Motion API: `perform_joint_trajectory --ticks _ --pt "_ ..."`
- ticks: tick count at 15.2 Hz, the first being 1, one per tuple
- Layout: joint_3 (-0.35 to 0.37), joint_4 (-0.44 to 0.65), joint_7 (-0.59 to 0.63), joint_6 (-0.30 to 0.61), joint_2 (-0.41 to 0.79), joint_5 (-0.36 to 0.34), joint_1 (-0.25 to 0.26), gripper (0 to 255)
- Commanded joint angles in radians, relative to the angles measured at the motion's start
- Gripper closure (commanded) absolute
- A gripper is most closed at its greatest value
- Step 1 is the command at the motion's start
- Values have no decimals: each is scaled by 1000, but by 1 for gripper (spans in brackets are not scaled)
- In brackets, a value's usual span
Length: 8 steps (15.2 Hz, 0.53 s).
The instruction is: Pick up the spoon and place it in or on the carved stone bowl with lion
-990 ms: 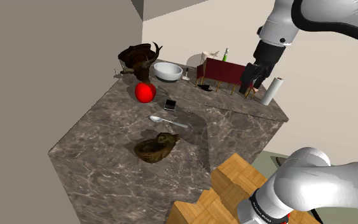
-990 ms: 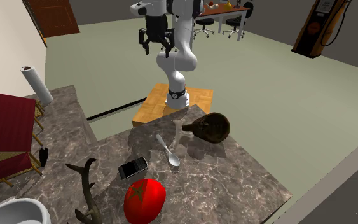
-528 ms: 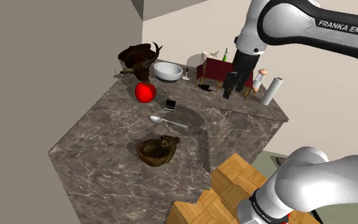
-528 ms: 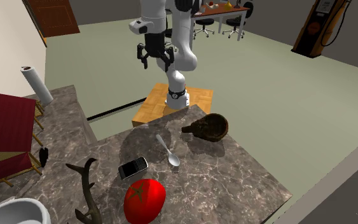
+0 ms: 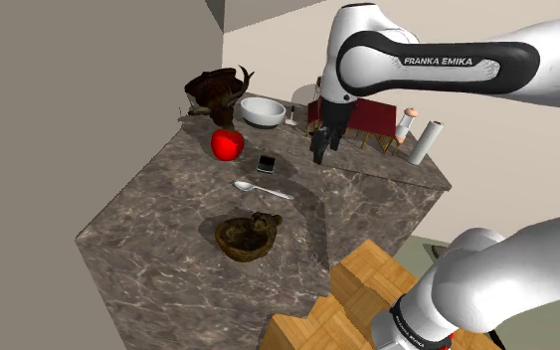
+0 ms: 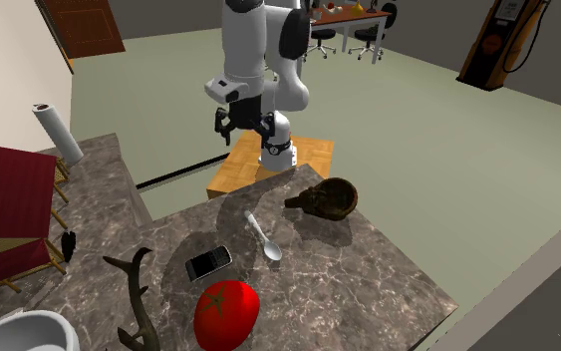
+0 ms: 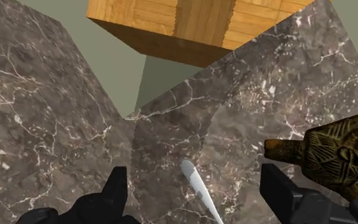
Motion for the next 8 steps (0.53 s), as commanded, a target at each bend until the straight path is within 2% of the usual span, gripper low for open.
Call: perform_joint_trajectory --ticks 1,8 --pt "9 24 -19 39 75 -11 9 0" --pt "45 118 -65 152 327 -62 39 0"
